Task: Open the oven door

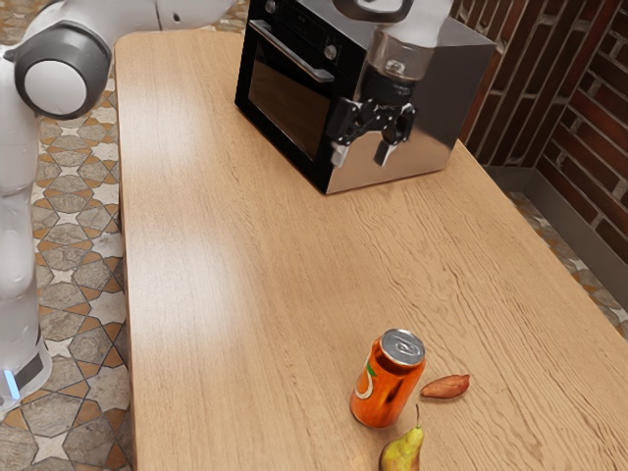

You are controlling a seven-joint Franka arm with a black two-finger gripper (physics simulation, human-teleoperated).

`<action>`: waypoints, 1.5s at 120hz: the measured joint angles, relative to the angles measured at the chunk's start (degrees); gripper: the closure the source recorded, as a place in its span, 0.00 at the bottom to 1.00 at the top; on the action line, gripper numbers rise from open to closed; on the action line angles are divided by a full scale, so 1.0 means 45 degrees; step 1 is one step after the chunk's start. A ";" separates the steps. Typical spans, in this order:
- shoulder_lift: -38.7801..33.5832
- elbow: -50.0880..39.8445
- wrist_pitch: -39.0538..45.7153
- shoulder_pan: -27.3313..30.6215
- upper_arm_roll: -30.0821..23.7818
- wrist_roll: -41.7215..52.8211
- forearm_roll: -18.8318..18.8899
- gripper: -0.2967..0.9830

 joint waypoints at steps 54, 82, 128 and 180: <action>-0.4982 -0.2975 -0.0135 -0.0498 0.0941 -0.3028 -0.0224 0.23; -0.6507 -0.4478 0.2408 0.1995 0.1645 -0.2182 0.0506 0.23; -0.7050 -0.6905 0.5573 0.3642 0.2012 0.0614 0.0717 0.23; -0.6248 -0.7894 0.8712 0.4598 0.2078 0.2975 0.0748 0.23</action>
